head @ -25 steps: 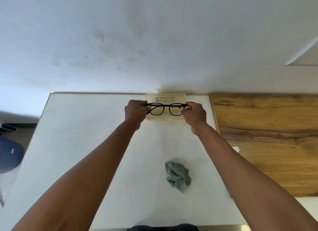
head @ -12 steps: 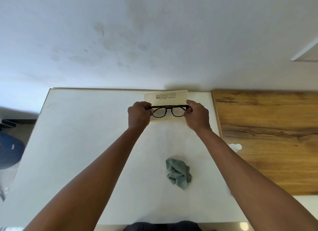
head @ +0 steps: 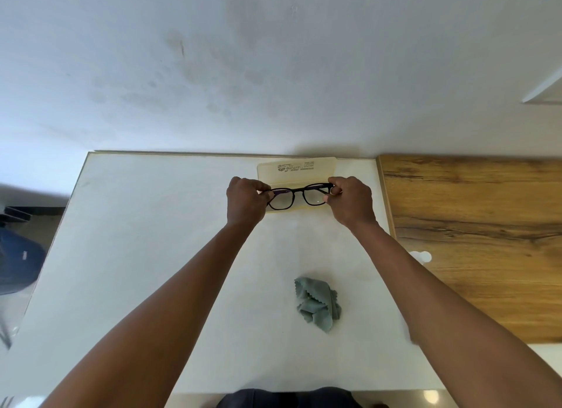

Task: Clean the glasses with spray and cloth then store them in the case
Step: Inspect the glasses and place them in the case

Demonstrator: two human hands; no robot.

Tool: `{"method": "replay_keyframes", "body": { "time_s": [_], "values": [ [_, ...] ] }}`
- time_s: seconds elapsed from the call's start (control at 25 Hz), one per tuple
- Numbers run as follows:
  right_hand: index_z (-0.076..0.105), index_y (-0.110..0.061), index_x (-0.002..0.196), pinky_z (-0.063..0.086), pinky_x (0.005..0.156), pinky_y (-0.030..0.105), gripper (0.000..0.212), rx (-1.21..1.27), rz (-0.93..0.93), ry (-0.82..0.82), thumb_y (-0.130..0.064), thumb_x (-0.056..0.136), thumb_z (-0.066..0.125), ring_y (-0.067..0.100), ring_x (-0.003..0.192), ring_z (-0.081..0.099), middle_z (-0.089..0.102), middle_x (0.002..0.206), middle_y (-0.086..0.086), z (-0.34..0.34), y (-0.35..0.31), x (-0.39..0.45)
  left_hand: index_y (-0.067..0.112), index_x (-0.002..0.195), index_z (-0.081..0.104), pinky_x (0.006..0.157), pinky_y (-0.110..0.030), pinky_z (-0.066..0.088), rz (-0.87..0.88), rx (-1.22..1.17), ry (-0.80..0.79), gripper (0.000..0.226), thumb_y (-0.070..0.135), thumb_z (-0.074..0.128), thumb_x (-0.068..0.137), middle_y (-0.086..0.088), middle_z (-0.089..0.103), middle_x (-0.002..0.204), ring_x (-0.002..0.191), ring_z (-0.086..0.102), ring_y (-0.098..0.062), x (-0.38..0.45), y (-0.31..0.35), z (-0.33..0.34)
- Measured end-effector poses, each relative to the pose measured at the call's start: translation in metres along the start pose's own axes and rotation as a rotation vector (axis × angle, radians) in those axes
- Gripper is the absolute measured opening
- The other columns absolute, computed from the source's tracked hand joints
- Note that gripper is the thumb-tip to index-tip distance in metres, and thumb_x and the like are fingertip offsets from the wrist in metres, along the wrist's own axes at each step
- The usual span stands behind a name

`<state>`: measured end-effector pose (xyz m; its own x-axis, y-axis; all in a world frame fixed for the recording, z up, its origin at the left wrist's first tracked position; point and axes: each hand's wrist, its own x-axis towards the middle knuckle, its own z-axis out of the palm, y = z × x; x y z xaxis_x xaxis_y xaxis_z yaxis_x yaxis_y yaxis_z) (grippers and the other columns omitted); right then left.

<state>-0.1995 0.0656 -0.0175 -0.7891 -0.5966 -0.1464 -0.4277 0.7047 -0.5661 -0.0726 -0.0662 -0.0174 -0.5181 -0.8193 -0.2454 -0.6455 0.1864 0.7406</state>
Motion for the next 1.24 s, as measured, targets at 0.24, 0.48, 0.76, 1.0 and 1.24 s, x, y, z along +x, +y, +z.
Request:
{"method": "replay_keyframes", "body": {
  "time_s": [0.24,0.48,0.76,1.0,1.24],
  "values": [
    [0.061,0.006,0.110,0.049,0.086,0.041,0.026,-0.053,-0.022,0.011,-0.002,0.084,0.059,0.034,0.094,0.059,0.065,0.093,0.020,0.008,0.000,-0.004,0.006,0.096,0.067,0.080,-0.037,0.050,0.025,-0.017,0.006,0.019,0.007,0.069,0.077,-0.016,0.062,0.096,0.089,0.059,-0.027,0.002,-0.001,0.002],
    [0.049,-0.006,0.130,0.040,0.090,0.032,0.044,0.001,0.010,-0.004,-0.009,0.087,0.059,0.031,0.109,0.051,0.050,0.119,0.019,0.007,0.000,-0.007,0.006,0.102,0.067,0.076,-0.025,0.040,0.034,0.029,0.012,0.021,0.009,0.065,0.082,-0.014,0.058,0.106,0.098,0.055,-0.024,0.004,-0.002,0.005],
    [0.050,-0.008,0.129,0.039,0.093,0.030,0.037,0.077,0.058,0.032,-0.008,0.092,0.051,0.031,0.112,0.049,0.044,0.123,0.020,0.011,-0.001,-0.012,0.011,0.113,0.064,0.083,-0.027,0.046,-0.049,-0.056,0.020,0.027,0.009,0.059,0.086,-0.014,0.060,0.113,0.103,0.055,-0.024,0.003,-0.005,0.006],
    [0.054,-0.007,0.122,0.032,0.082,0.017,0.030,0.170,0.135,0.100,-0.009,0.093,0.048,0.030,0.108,0.052,0.049,0.121,0.019,0.014,0.000,-0.011,0.007,0.114,0.062,0.087,-0.029,0.044,-0.074,-0.087,0.045,0.027,0.006,0.053,0.089,-0.012,0.064,0.111,0.103,0.056,-0.026,-0.002,0.000,0.003],
    [0.058,-0.005,0.119,0.034,0.081,0.019,0.029,0.210,0.137,0.135,-0.016,0.095,0.047,0.029,0.107,0.053,0.051,0.119,0.019,0.014,0.000,-0.012,0.007,0.107,0.065,0.074,-0.024,0.040,-0.044,-0.108,0.067,0.022,0.012,0.050,0.092,-0.010,0.066,0.105,0.096,0.057,-0.025,-0.006,0.000,0.000]
  ]
}}
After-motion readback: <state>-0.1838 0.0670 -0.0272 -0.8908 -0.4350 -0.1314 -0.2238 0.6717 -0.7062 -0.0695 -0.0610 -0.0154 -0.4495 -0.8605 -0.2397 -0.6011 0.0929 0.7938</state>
